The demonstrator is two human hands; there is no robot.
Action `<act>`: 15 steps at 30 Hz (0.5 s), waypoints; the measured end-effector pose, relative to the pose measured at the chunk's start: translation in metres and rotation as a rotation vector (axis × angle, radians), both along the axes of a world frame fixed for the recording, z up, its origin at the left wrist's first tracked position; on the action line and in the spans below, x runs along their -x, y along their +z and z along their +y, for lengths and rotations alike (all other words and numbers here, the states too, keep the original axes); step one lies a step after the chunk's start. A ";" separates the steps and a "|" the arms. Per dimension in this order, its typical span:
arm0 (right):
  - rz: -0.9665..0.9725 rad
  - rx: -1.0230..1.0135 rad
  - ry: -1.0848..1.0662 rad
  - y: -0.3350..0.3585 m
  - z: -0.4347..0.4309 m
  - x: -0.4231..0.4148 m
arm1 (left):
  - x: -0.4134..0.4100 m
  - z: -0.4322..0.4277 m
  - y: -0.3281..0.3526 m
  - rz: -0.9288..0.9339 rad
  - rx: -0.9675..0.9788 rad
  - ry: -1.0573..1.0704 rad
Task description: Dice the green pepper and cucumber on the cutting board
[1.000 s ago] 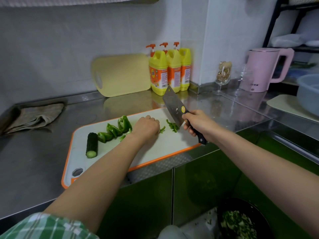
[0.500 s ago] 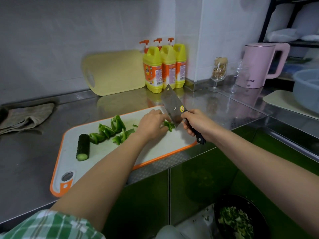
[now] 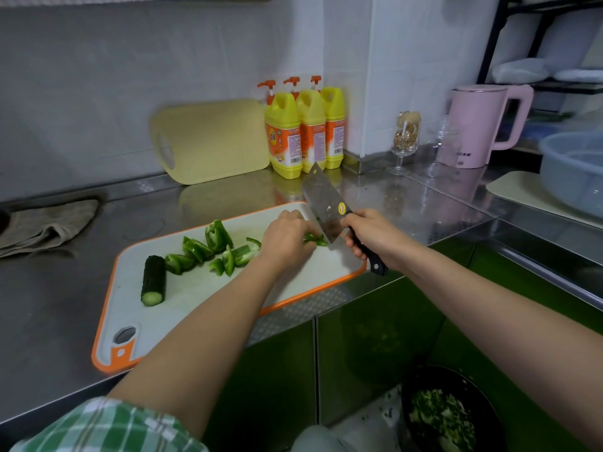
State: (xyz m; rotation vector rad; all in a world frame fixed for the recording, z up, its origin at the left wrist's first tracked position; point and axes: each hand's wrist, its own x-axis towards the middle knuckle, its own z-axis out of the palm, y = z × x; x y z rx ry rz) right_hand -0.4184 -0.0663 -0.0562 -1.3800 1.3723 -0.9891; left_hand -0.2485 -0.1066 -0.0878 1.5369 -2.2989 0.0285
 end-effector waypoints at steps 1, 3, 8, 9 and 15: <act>-0.005 0.002 -0.002 0.000 0.000 0.000 | 0.003 0.001 0.000 -0.020 0.021 0.007; -0.016 0.003 -0.009 0.000 0.002 0.000 | 0.007 0.002 0.000 -0.050 0.054 0.024; -0.020 0.010 -0.025 0.003 0.000 0.002 | 0.007 -0.001 -0.001 0.034 0.030 0.075; -0.020 0.011 -0.024 0.003 0.000 0.002 | 0.007 -0.002 0.000 0.048 0.018 0.086; -0.023 0.000 -0.005 0.000 -0.002 0.000 | 0.005 -0.008 0.001 0.032 -0.007 0.134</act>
